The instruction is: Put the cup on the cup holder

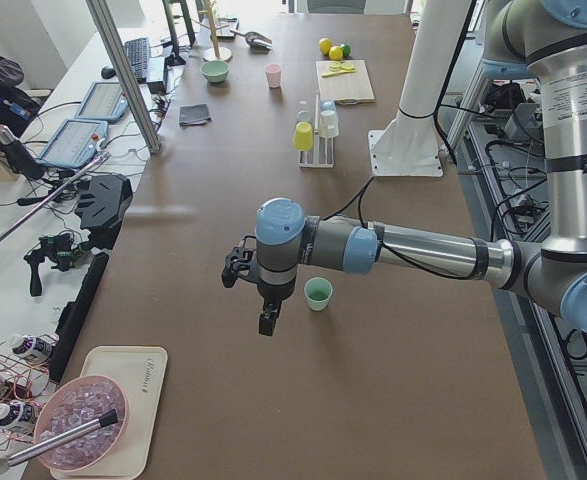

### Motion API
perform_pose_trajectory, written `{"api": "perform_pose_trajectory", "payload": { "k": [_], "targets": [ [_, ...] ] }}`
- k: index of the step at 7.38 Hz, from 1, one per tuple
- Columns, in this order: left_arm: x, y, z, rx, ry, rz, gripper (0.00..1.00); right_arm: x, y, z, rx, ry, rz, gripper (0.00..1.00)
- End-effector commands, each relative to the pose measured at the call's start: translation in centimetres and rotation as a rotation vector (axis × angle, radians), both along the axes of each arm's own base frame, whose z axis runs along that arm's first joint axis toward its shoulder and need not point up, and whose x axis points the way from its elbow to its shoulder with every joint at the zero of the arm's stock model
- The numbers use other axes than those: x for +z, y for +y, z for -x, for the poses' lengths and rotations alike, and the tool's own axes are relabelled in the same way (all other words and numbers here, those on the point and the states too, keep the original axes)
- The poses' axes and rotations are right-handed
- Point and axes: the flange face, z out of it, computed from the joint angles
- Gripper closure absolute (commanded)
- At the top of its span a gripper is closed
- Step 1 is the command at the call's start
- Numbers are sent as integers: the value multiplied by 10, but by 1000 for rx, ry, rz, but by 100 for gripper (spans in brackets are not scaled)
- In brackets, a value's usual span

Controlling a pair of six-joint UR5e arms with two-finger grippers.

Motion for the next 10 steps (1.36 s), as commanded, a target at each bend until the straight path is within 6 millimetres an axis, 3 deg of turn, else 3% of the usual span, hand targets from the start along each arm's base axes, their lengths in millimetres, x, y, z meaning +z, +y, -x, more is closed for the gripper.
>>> {"api": "perform_pose_trajectory", "payload": {
  "k": [1,4,5,8,9,10],
  "targets": [
    [-27,-15,-48,108,-78,10,1,-2,-1,1,-6,-1,-9,0],
    [-120,-81,-112,294,-290,104,1,-19,-6,4,-8,-12,-39,0],
    [-136,-84,-144,364,-342,134,1,-19,-5,5,-8,-28,-37,0],
    [-148,-65,-235,569,-499,175,1,-20,-2,5,-13,-27,-42,0],
    [-146,-44,-276,662,-518,160,1,-27,-5,8,-19,-24,-57,0],
    [-141,-22,-321,800,-568,109,1,-32,-8,28,-62,-18,-66,0]
  ]
}}
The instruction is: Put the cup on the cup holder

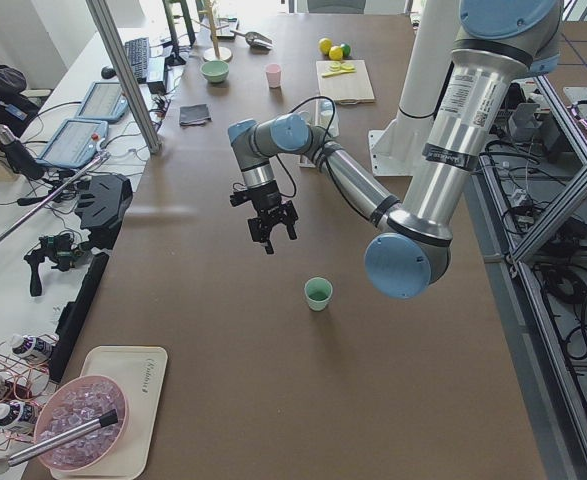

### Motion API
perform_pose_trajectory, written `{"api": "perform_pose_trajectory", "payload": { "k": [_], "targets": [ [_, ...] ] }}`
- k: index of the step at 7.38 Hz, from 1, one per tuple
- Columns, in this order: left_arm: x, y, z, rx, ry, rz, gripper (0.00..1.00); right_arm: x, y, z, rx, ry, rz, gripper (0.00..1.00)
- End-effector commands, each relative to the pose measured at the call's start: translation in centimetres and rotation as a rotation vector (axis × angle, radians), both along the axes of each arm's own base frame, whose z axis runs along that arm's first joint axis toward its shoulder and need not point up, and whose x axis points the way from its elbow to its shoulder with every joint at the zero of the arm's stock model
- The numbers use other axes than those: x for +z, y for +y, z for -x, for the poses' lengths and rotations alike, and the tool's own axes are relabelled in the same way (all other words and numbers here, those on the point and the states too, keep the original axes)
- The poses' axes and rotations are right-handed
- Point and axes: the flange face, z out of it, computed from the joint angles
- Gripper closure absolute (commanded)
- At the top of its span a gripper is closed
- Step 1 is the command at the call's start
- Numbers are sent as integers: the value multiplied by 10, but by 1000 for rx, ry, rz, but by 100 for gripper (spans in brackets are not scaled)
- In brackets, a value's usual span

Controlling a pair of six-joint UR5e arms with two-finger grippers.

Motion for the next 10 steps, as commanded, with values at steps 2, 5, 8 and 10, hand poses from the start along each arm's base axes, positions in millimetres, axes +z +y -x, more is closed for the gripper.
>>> {"api": "perform_pose_trajectory", "payload": {
  "k": [2,5,8,10],
  "targets": [
    [16,52,-94,337,-82,-41,1,-22,-8,72,-141,45,-30,0],
    [51,71,-123,527,-125,-17,1,-63,-26,137,-278,57,-94,0],
    [63,85,-136,578,-130,-10,1,-103,-49,203,-376,83,-176,0],
    [89,91,-137,591,-127,-26,1,-138,-63,236,-429,101,-149,0]
  ]
}}
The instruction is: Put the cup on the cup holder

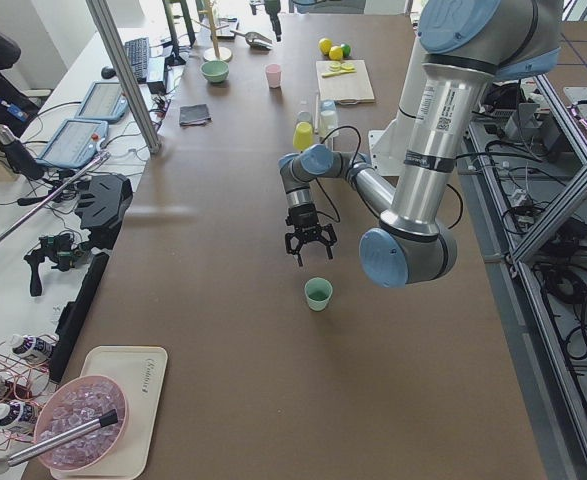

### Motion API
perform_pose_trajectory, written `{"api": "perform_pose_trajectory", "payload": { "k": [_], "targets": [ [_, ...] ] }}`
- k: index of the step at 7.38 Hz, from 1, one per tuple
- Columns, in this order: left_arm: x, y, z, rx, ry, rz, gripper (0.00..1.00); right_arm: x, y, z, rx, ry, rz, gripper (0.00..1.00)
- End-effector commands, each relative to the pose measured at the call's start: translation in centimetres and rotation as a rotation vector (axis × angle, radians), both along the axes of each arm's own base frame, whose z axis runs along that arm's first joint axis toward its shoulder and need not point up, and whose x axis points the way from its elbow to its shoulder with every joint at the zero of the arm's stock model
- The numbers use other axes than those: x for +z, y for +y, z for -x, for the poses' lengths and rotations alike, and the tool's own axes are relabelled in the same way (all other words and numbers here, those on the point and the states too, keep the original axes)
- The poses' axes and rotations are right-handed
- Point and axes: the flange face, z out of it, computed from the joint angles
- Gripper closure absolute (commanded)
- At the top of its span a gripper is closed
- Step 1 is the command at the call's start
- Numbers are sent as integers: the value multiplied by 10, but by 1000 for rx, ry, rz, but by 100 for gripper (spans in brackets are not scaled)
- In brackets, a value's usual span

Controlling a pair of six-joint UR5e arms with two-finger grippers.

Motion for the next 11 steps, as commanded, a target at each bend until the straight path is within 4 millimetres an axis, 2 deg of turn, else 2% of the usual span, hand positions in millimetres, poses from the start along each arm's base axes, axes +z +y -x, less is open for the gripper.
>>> {"api": "perform_pose_trajectory", "payload": {
  "k": [1,2,3,5,7,8,10,11],
  "targets": [
    [29,10,6,12,-1,-2,1,-51,-17,50,-70,56,3,0],
    [42,18,7,23,-6,-1,1,-74,-25,71,-97,76,9,0],
    [56,24,12,28,-1,-4,1,-87,-38,88,-134,89,13,0],
    [67,28,17,36,-14,-11,1,-103,-76,124,-235,115,25,0],
    [80,32,25,37,-17,-9,1,-115,-74,175,-307,207,4,1],
    [89,36,31,46,-22,-2,1,-115,-71,185,-326,213,13,1],
    [98,38,38,81,-22,-3,2,-108,-61,190,-427,230,35,2],
    [104,40,41,85,-28,-3,1,-107,-52,207,-476,254,20,2]
  ]
}}
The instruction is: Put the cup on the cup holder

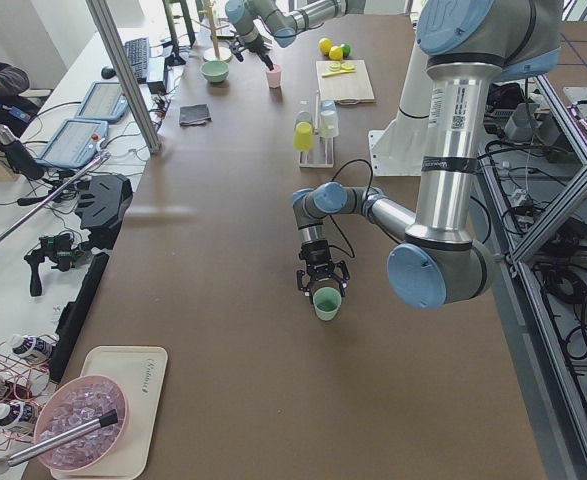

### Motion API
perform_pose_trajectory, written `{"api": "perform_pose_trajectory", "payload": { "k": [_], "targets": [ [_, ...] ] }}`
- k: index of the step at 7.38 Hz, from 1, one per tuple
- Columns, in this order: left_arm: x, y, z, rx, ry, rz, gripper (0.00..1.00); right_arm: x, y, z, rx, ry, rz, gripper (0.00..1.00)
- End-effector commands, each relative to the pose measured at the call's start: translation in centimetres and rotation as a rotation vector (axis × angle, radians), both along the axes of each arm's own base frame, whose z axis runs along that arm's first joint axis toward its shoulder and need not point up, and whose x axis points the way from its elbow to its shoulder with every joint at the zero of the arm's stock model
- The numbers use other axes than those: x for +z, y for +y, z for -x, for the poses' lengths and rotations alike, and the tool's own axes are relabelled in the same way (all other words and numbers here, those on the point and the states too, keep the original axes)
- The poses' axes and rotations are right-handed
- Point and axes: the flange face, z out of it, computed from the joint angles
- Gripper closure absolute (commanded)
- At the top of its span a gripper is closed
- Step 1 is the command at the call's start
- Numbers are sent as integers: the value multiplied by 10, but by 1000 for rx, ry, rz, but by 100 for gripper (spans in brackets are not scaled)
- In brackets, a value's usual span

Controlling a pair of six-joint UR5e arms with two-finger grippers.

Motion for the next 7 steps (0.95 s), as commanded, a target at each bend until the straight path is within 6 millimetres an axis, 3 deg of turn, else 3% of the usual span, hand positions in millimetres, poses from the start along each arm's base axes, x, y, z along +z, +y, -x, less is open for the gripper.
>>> {"api": "perform_pose_trajectory", "payload": {
  "k": [1,3,7],
  "targets": [
    [14,4,8,9,-6,-5,2,4,5,33,-118,60,-21,2],
    [24,5,12,7,-9,-4,2,-8,-25,52,-232,118,-29,2],
    [35,5,14,3,-5,-7,2,5,-34,82,-462,185,-64,0]
  ]
}}
